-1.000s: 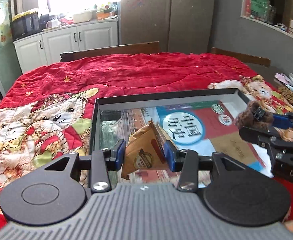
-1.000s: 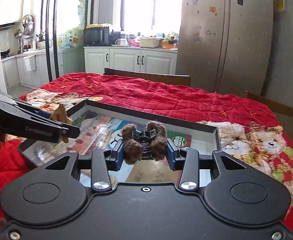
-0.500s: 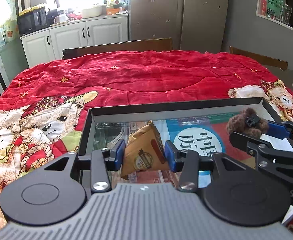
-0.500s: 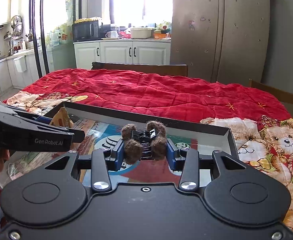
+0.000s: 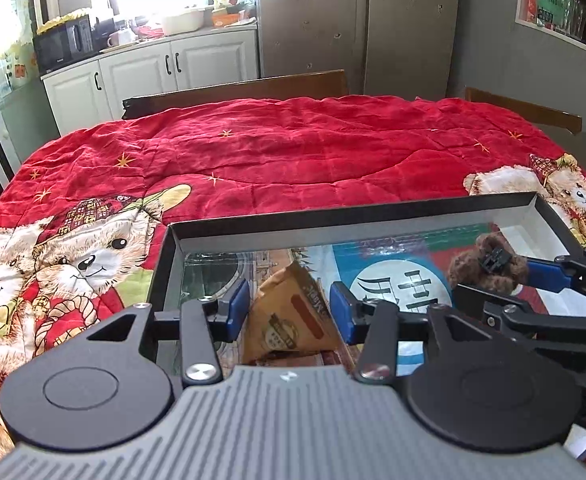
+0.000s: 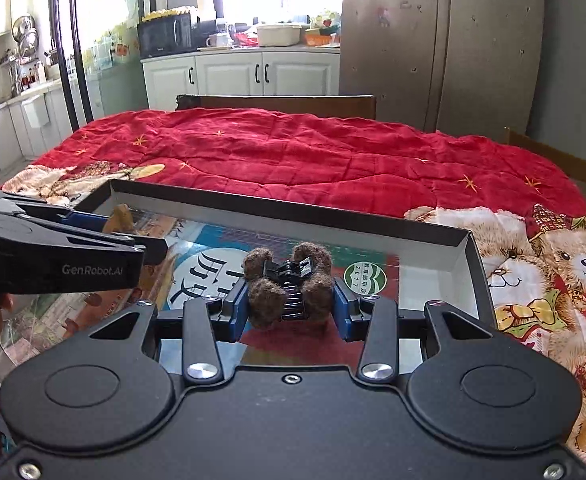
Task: Organize objects
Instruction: 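Carry the clip in the right tool over the black box while the left tool carries the packet there, then open the right tool to drop the clip in the box while the left tool releases the packet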
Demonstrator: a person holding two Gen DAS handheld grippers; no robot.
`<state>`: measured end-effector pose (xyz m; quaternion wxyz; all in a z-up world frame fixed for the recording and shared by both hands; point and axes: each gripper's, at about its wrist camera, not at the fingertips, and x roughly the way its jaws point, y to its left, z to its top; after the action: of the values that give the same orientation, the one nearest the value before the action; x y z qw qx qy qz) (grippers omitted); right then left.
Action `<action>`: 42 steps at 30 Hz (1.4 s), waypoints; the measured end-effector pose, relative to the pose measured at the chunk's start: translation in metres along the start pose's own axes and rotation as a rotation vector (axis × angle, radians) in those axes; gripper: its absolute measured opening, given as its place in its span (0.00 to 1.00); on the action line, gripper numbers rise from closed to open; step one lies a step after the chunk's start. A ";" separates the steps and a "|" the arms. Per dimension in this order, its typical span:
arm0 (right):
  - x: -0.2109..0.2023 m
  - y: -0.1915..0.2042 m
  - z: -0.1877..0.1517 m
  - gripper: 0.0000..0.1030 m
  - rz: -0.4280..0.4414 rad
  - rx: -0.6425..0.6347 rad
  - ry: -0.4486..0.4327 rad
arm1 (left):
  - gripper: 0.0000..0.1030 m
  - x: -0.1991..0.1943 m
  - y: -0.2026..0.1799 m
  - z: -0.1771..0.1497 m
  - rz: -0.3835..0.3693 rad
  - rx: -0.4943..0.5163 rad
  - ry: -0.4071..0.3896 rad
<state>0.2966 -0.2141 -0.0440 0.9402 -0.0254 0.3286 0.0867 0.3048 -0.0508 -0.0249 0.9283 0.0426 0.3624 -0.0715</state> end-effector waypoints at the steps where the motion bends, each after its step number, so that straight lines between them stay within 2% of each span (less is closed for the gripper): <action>1: 0.000 0.000 0.000 0.39 -0.001 -0.005 0.006 | 0.53 0.000 0.000 0.000 0.002 0.002 0.000; 5: 0.004 0.002 0.000 0.40 -0.004 -0.019 0.026 | 0.55 0.001 0.000 0.000 0.001 0.003 0.000; 14: 0.006 0.004 0.000 0.47 -0.014 -0.037 0.055 | 0.72 -0.004 -0.003 -0.002 0.006 0.029 -0.033; 19: 0.003 0.004 0.002 0.72 -0.007 -0.036 0.037 | 0.84 -0.012 -0.003 -0.004 0.018 0.040 -0.069; 21: 0.000 0.005 0.001 0.76 -0.015 -0.048 0.023 | 0.84 -0.015 -0.001 -0.004 0.023 0.036 -0.077; 28: -0.014 0.009 -0.002 0.78 -0.070 -0.085 -0.027 | 0.85 -0.031 0.003 -0.007 0.029 0.021 -0.114; 34: -0.034 0.000 -0.004 0.78 -0.047 -0.043 -0.053 | 0.87 -0.051 0.004 -0.011 0.046 0.025 -0.150; 42: -0.062 0.006 -0.013 0.78 -0.032 -0.078 -0.067 | 0.90 -0.076 0.001 -0.022 0.048 0.051 -0.176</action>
<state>0.2402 -0.2189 -0.0152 0.9502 -0.0645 0.2928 0.0851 0.2349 -0.0393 0.0101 0.9565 0.0685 0.2766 -0.0622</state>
